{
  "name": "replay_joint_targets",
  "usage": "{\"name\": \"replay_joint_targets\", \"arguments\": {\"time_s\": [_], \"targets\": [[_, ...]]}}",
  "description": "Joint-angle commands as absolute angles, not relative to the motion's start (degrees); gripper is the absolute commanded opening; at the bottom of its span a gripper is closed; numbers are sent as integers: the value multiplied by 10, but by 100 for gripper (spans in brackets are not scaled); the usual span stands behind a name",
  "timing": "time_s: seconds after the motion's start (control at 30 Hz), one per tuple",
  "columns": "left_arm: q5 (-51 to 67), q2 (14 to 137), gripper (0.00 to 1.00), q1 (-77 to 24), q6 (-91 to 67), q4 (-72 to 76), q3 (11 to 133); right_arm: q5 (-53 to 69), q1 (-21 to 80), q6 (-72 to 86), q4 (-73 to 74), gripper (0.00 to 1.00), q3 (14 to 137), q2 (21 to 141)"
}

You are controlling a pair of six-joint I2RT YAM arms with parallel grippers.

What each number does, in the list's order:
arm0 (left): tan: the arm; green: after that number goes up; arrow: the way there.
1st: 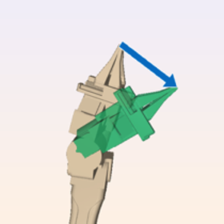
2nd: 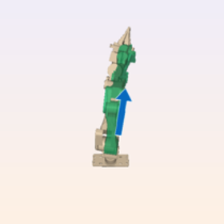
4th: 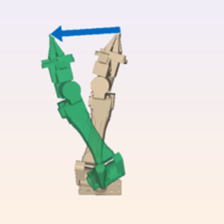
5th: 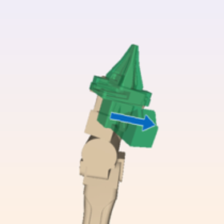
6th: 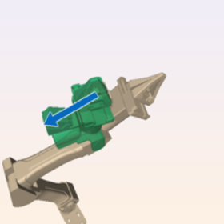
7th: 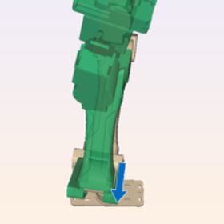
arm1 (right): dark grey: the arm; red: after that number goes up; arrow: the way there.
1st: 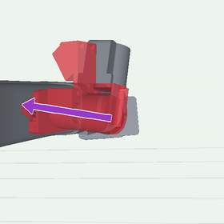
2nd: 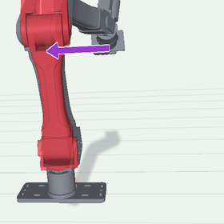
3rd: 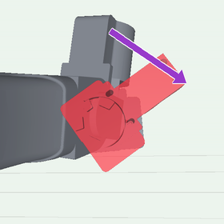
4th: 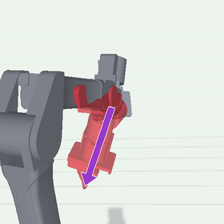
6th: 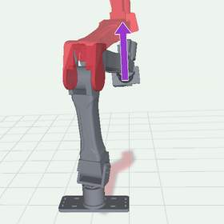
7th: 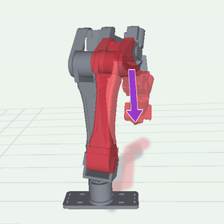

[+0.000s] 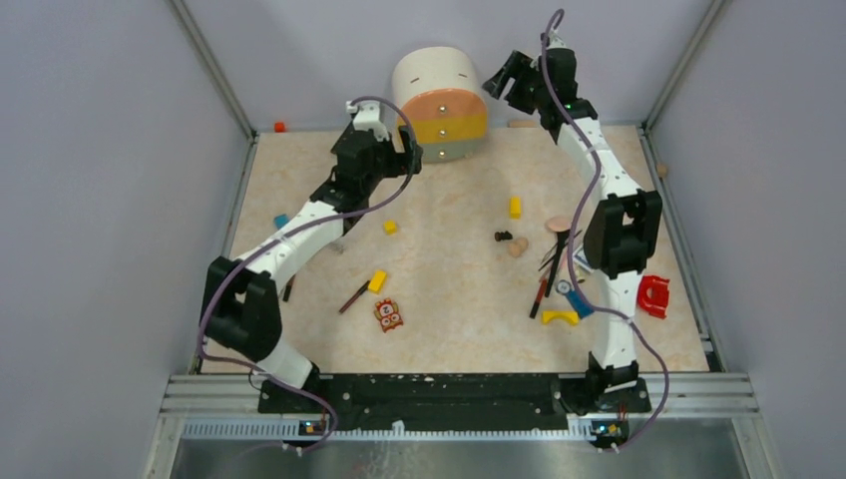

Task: Organize the makeup
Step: Close the makeup storage box.

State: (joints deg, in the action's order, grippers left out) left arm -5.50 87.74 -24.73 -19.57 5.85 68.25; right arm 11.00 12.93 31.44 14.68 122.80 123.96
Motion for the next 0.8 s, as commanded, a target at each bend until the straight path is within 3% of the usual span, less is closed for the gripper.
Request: {"name": "replay_joint_targets", "arguments": {"time_s": [0.0,0.37,0.77], "targets": [[-90,940,99,-245,-186,199,760,185,99,417,100,72,1242,1259],[-74,1112,99,-193,-254,239,926,193,93,451,42,82,1232,1285],[17,1240,99,-141,-361,243,1034,213,92,490,24,84,1326,1385]]}}
